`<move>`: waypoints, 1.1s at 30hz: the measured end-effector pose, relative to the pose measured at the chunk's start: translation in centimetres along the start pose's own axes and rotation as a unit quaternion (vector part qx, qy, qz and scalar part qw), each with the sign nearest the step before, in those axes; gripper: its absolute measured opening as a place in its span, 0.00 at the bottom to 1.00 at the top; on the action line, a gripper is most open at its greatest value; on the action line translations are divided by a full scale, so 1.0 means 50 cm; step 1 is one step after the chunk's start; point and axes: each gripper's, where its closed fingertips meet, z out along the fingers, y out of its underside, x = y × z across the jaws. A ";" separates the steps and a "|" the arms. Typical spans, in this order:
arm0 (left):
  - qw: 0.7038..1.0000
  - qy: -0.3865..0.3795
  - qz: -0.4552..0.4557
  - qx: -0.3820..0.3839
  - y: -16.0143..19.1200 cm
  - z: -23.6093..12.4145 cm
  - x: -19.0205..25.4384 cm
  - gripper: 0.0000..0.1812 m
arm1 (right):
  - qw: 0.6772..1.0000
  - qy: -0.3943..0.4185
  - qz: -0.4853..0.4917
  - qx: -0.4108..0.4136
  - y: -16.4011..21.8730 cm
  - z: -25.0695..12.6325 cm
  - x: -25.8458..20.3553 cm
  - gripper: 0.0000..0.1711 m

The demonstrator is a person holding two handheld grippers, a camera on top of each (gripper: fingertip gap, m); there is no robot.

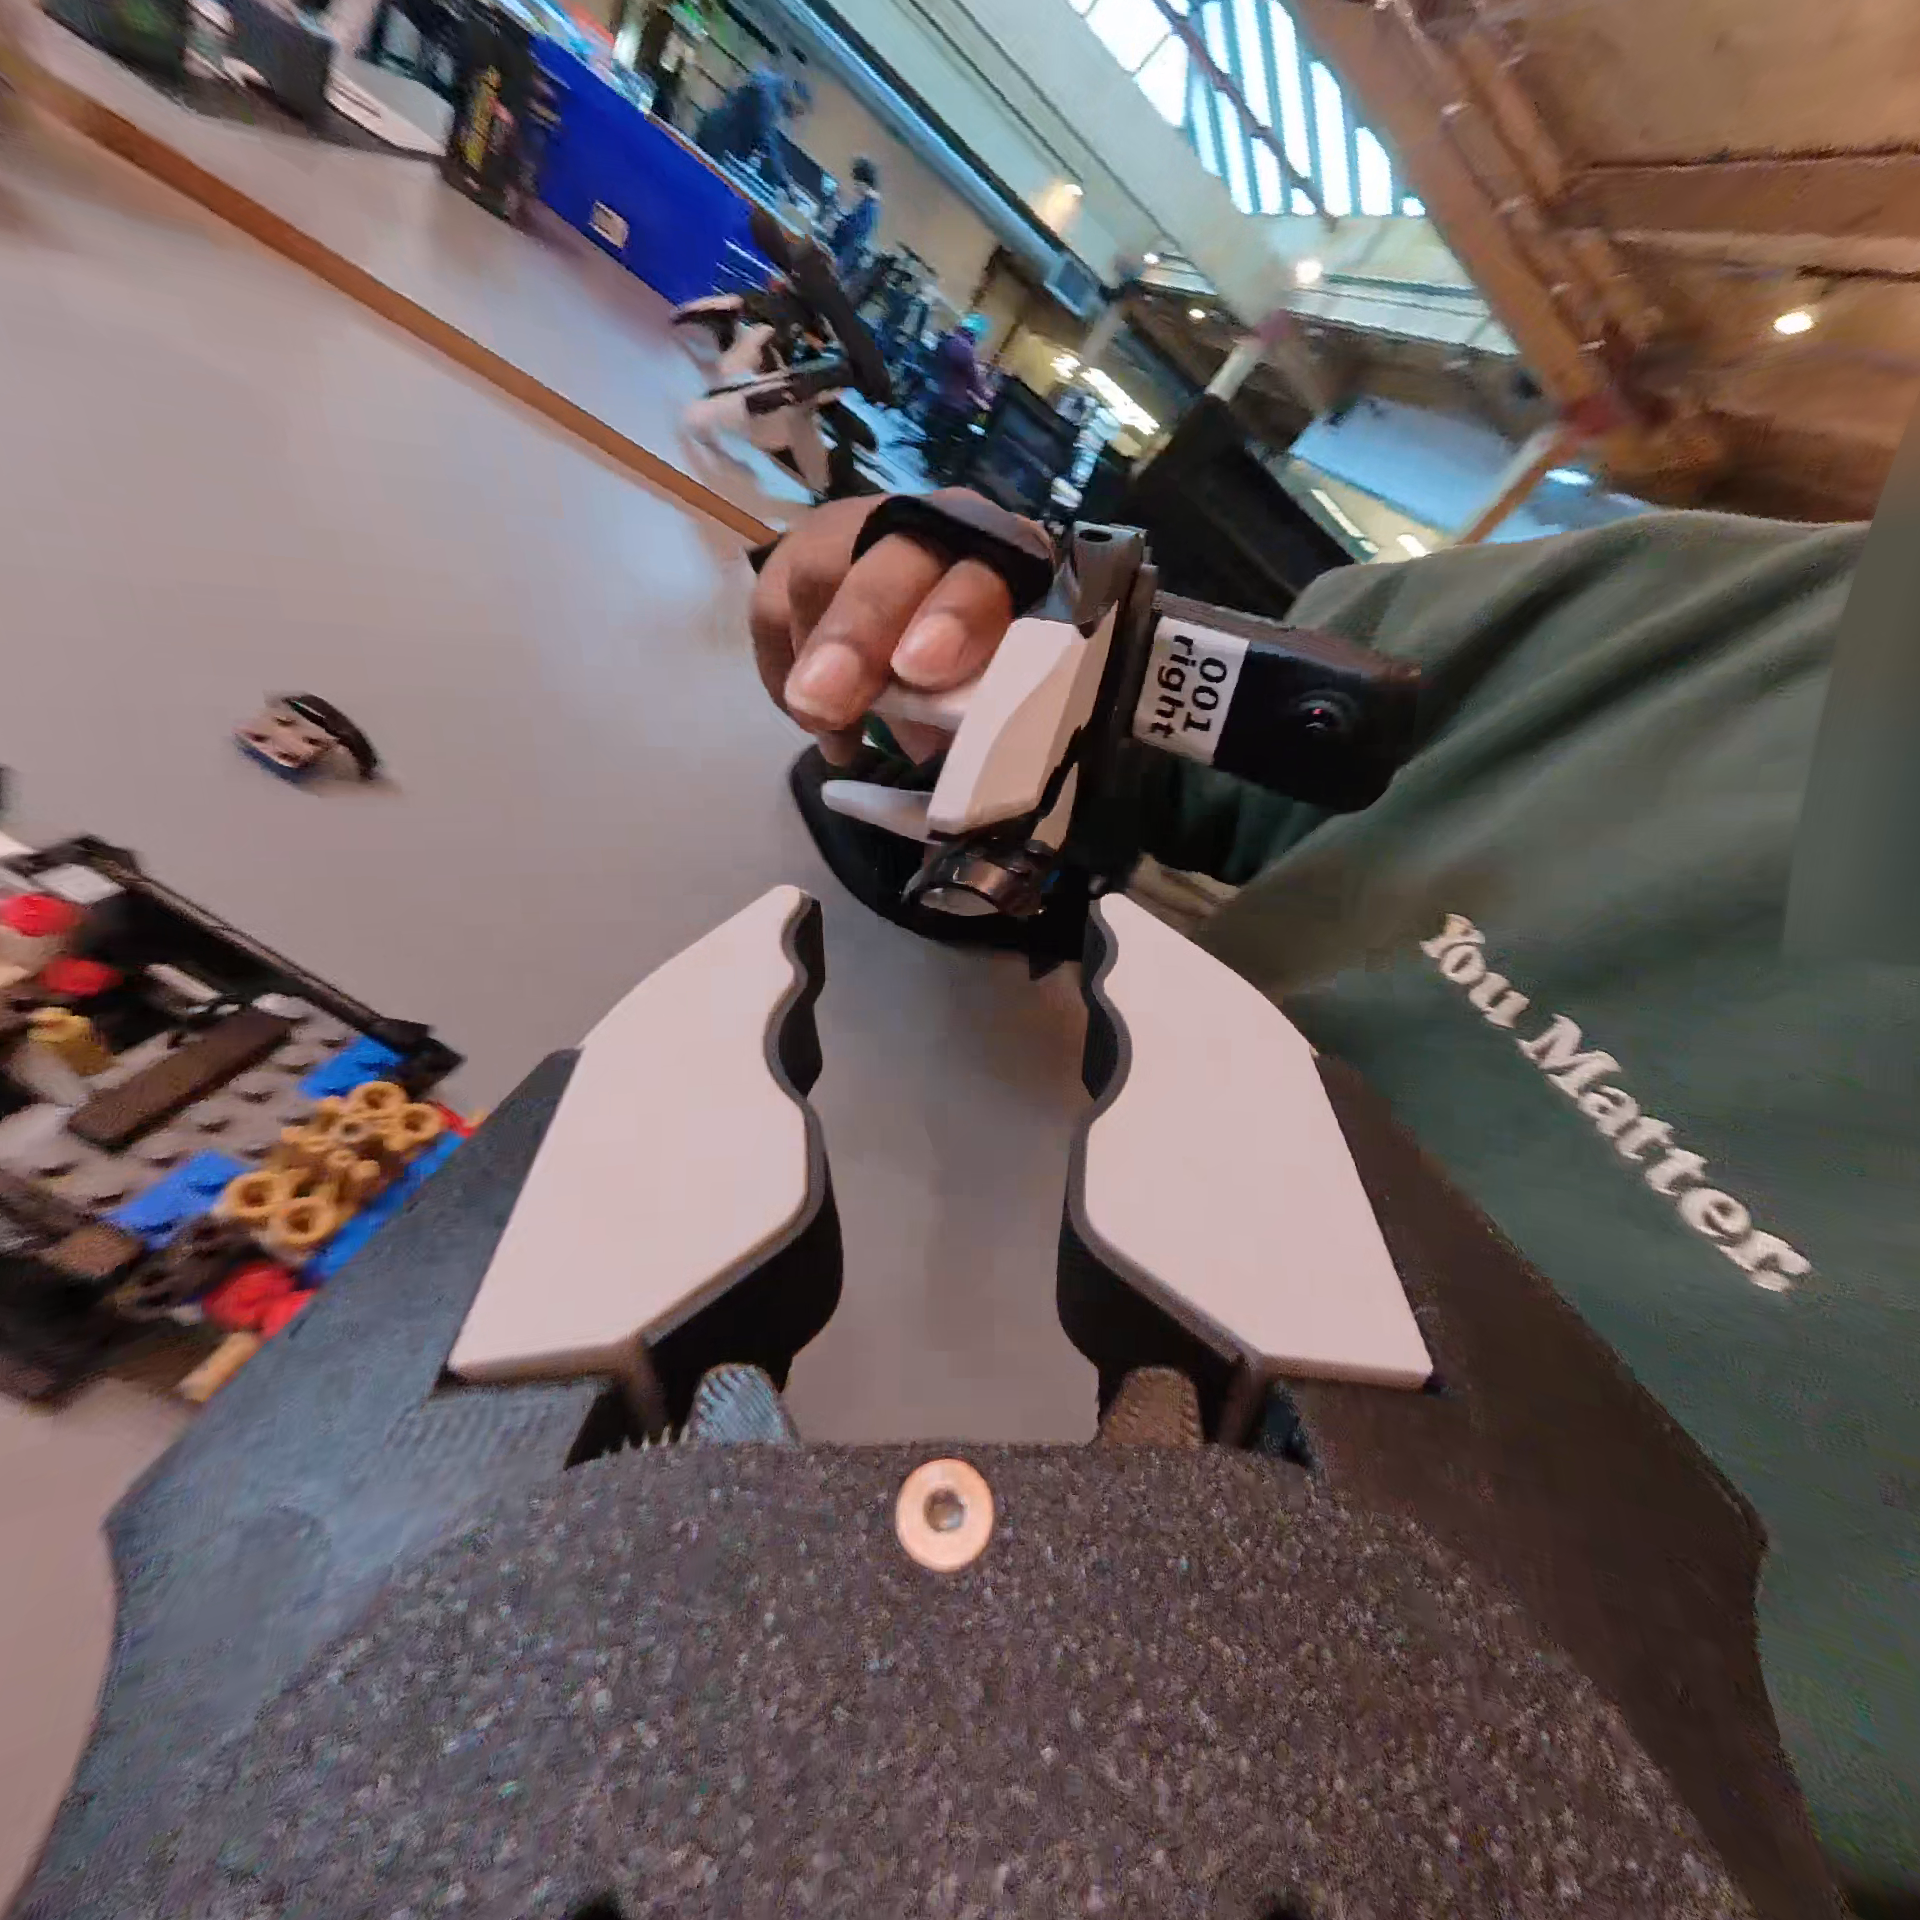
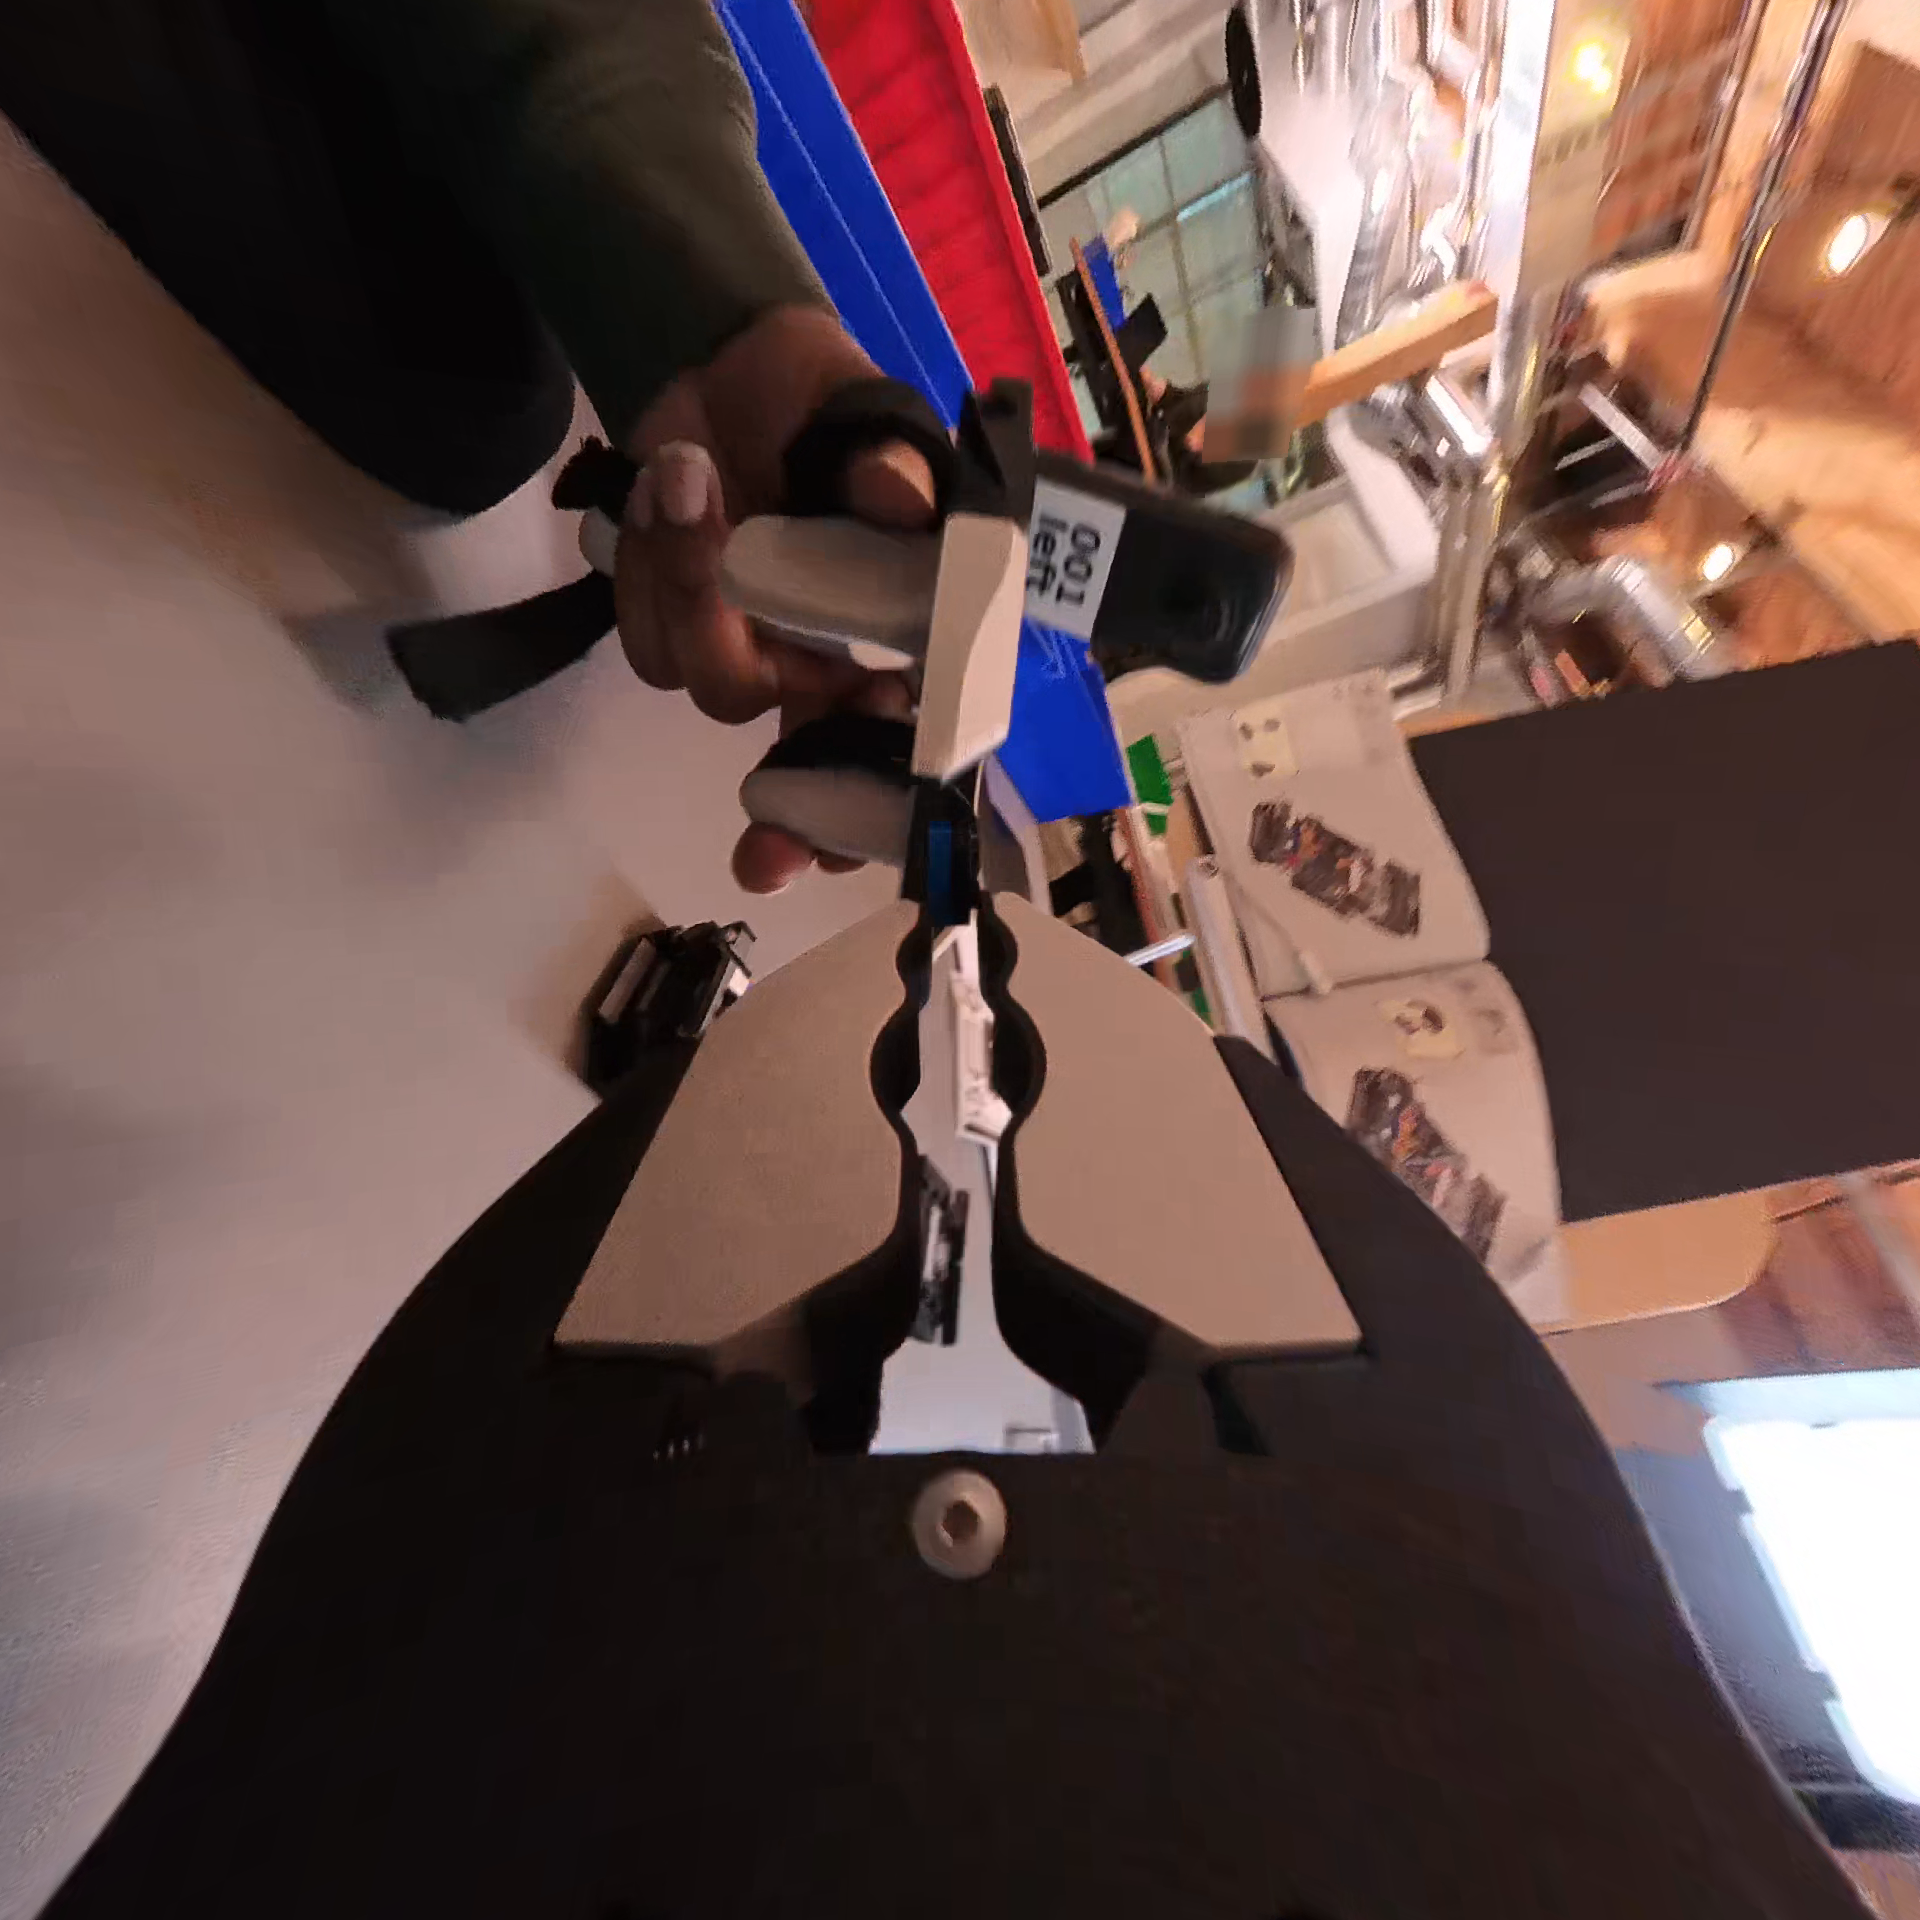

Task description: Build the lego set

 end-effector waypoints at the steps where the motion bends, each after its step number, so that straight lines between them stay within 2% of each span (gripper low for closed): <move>1: 1.000 0.011 -0.008 -0.003 0.004 0.004 0.003 0.24 | 1.000 0.004 -0.018 0.004 -0.007 0.000 -0.001 0.05; 4: 0.999 0.041 0.005 -0.007 0.005 0.008 0.023 0.17 | 0.999 0.006 -0.045 0.010 -0.014 -0.001 -0.001 0.05; 8: 0.999 0.001 0.052 -0.016 0.008 0.008 0.010 0.17 | 0.999 0.003 -0.036 0.001 0.001 0.004 -0.004 0.05; 12: 0.992 -0.063 0.109 -0.003 -0.006 -0.011 -0.022 0.17 | 0.998 0.003 0.041 -0.050 0.058 0.002 0.007 0.09; 15: 0.959 -0.212 0.188 0.005 -0.049 -0.057 -0.119 0.16 | 0.981 -0.017 0.150 -0.122 0.144 -0.003 0.011 0.14; 17: 0.930 -0.296 0.216 -0.023 -0.066 -0.089 -0.198 0.16 | 0.959 -0.042 0.226 -0.166 0.195 -0.003 0.002 0.19; 20: 0.908 -0.346 0.224 -0.075 -0.057 -0.109 -0.293 0.17 | 0.919 -0.097 0.326 -0.196 0.220 0.004 -0.026 0.25; 22: 0.910 -0.345 0.214 -0.082 -0.052 -0.110 -0.322 0.17 | 0.904 -0.146 0.353 -0.190 0.200 0.014 -0.049 0.26; 24: 0.916 -0.336 0.206 -0.077 -0.051 -0.110 -0.327 0.17 | 0.903 -0.199 0.331 -0.189 0.184 0.026 -0.070 0.27; 28: 0.913 -0.347 0.201 -0.071 -0.054 -0.125 -0.331 0.17 | 0.903 -0.288 0.260 -0.187 0.210 0.058 -0.079 0.22; 30: 0.912 -0.352 0.200 -0.067 -0.052 -0.132 -0.327 0.17 | 0.896 -0.337 0.237 -0.162 0.210 0.072 -0.077 0.22; 33: 0.908 -0.360 0.203 -0.064 -0.048 -0.143 -0.322 0.17 | 0.881 -0.409 0.168 -0.168 0.226 0.084 -0.089 0.22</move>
